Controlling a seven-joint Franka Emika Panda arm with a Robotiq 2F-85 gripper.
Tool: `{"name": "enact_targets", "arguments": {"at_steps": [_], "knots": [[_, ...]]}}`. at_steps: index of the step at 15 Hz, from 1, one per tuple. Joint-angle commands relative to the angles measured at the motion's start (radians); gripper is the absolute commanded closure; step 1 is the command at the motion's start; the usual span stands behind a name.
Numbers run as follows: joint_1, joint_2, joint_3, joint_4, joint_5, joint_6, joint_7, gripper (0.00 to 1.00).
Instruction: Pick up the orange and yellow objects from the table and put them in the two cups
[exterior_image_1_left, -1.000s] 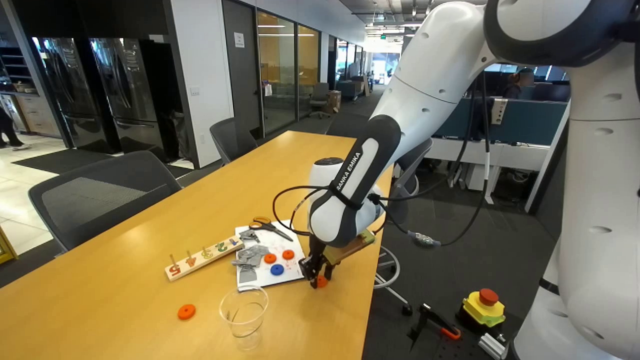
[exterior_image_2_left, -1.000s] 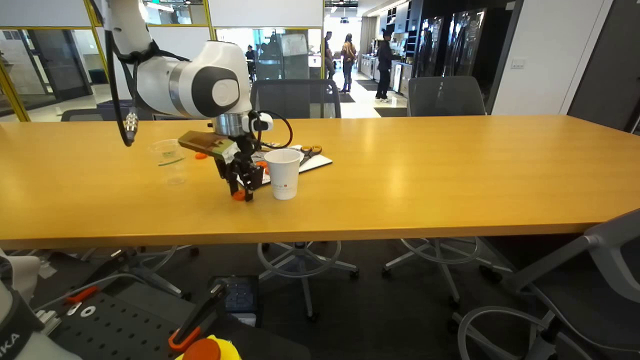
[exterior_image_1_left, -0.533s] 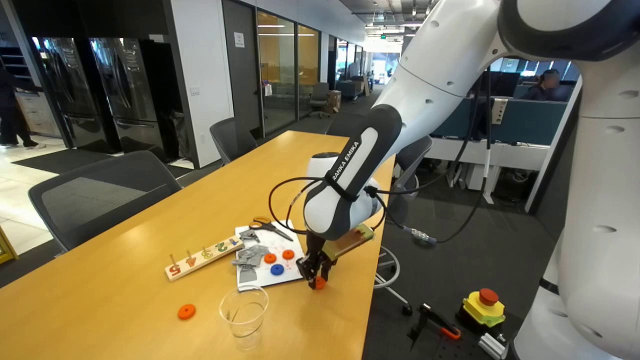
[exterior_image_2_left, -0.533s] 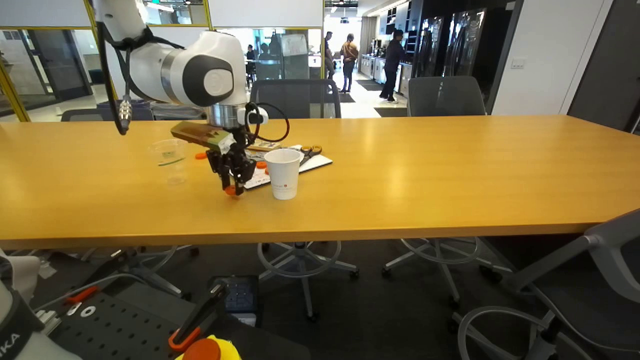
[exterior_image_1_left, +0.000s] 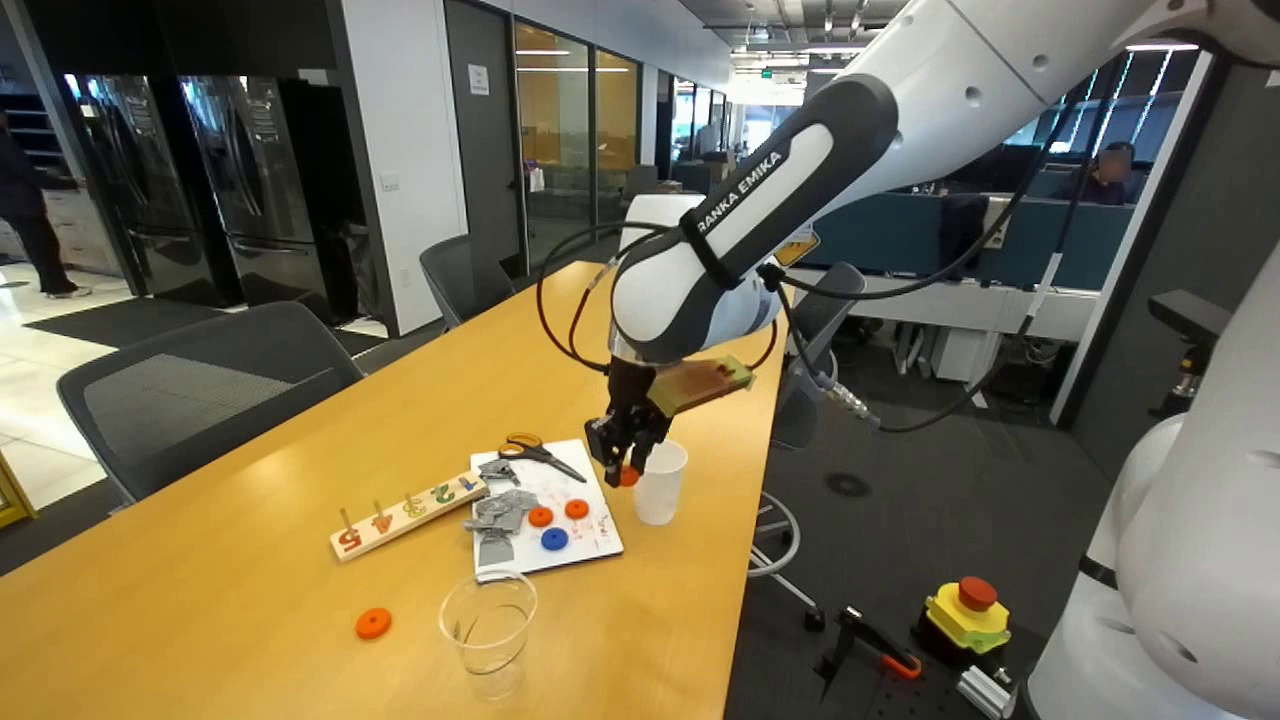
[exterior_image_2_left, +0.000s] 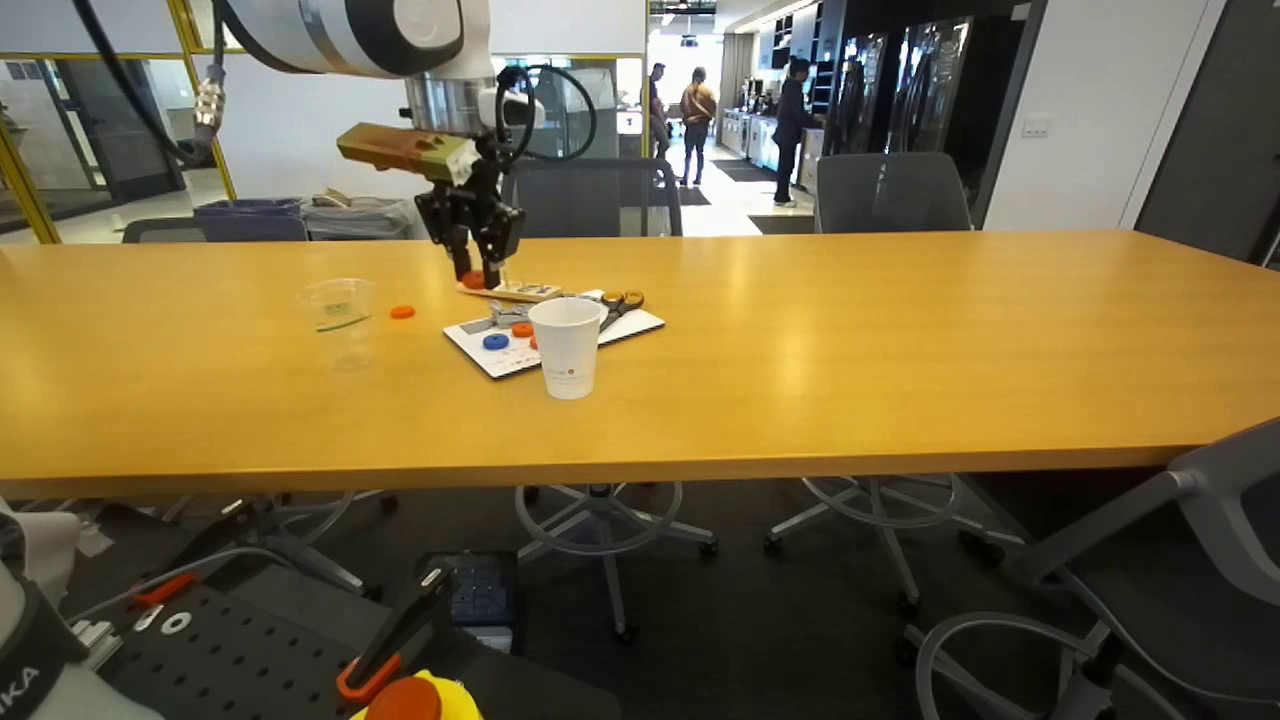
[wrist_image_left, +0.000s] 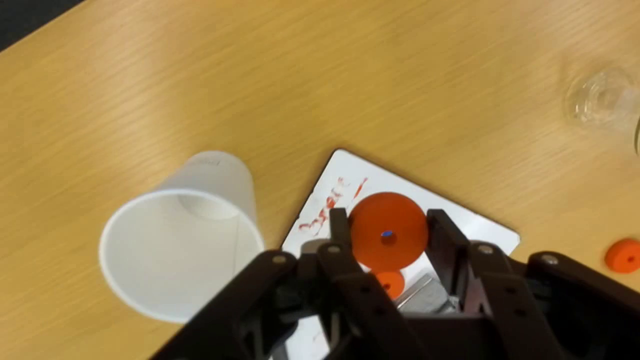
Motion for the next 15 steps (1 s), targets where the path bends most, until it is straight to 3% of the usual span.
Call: {"name": "enact_targets", "arguments": {"at_steps": [1, 6, 15], "knots": [[-0.022, -0.032, -0.028, 0.030, -0.105, 0.038, 0.073, 0.79], [-0.062, 0.034, -0.049, 0.079, -0.267, 0.050, 0.219, 0.79], [-0.051, 0.133, -0.078, 0.130, -0.282, 0.007, 0.293, 0.80]]}}
